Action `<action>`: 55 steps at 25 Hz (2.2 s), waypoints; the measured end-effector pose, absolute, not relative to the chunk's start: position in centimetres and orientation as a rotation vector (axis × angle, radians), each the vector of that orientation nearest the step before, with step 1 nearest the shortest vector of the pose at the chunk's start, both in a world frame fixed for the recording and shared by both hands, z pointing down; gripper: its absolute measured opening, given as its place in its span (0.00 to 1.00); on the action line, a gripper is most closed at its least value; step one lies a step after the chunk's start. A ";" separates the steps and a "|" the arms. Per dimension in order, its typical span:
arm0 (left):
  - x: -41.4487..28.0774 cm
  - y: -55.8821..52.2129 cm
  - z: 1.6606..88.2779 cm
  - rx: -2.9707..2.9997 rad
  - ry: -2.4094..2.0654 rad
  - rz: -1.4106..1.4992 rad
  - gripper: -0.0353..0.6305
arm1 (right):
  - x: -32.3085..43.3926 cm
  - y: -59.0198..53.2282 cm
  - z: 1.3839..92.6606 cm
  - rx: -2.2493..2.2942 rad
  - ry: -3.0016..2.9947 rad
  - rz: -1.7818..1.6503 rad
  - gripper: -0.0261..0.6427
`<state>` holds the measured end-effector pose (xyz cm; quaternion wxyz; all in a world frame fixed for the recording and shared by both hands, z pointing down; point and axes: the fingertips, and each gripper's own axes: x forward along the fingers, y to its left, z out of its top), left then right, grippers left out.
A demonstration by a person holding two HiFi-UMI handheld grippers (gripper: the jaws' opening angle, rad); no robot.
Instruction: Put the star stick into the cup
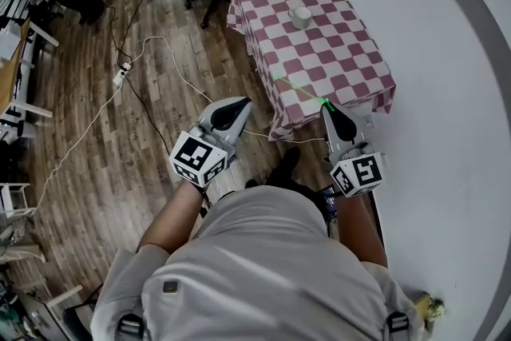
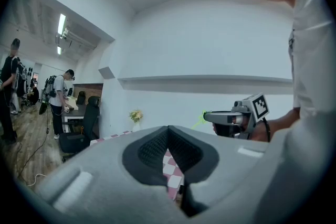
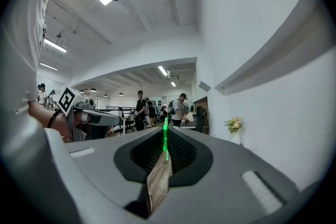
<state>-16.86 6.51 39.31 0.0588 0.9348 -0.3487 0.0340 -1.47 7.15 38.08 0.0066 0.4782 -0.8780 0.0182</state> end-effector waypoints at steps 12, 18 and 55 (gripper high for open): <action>-11.5 -2.3 40.2 2.811 -1.041 0.144 0.06 | 3.6 -1.3 38.8 1.475 -2.747 0.101 0.08; -7.5 -7.3 40.5 2.794 -1.041 0.120 0.06 | 7.4 -5.9 39.1 1.463 -2.736 0.108 0.08; 1.1 -19.7 41.0 2.816 -0.960 0.139 0.06 | 14.5 -18.2 39.5 1.527 -2.724 0.170 0.08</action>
